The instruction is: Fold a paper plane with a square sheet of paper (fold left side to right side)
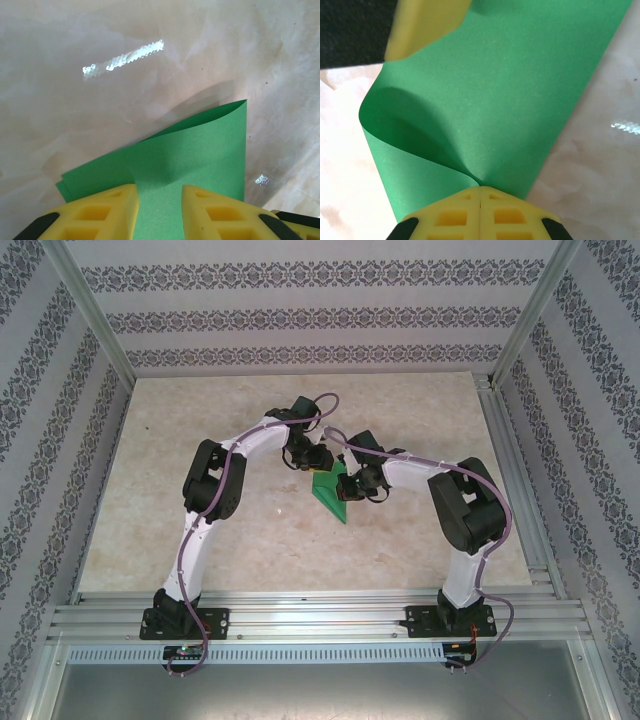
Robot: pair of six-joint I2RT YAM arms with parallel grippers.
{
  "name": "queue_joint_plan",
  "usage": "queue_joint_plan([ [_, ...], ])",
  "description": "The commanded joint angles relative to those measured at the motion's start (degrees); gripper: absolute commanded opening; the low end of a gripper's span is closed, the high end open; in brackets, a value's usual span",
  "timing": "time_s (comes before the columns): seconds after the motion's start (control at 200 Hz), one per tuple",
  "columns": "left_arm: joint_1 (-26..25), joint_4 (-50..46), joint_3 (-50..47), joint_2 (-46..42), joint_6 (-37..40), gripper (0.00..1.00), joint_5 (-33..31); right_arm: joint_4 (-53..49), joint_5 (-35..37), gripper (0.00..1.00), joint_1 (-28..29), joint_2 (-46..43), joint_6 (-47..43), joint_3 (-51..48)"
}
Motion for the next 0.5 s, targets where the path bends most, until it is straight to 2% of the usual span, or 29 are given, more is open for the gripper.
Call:
queue_joint_plan([
  [0.0,0.01,-1.55,-1.87,1.15,0.71,0.32,-2.63,-2.07,2.34,0.0,-0.46,1.68,-0.1,0.55],
  [0.26,0.47,-2.1,-0.3,-2.02,0.71,0.38,-1.14,-2.46,2.3,0.0,-0.37,2.12,-0.35,-1.64],
  [0.495,3.66,-5.11,4.54,-6.8,0.41,0.5,-0.68,-2.7,2.61,0.0,0.07,2.29,-0.5,-2.2],
])
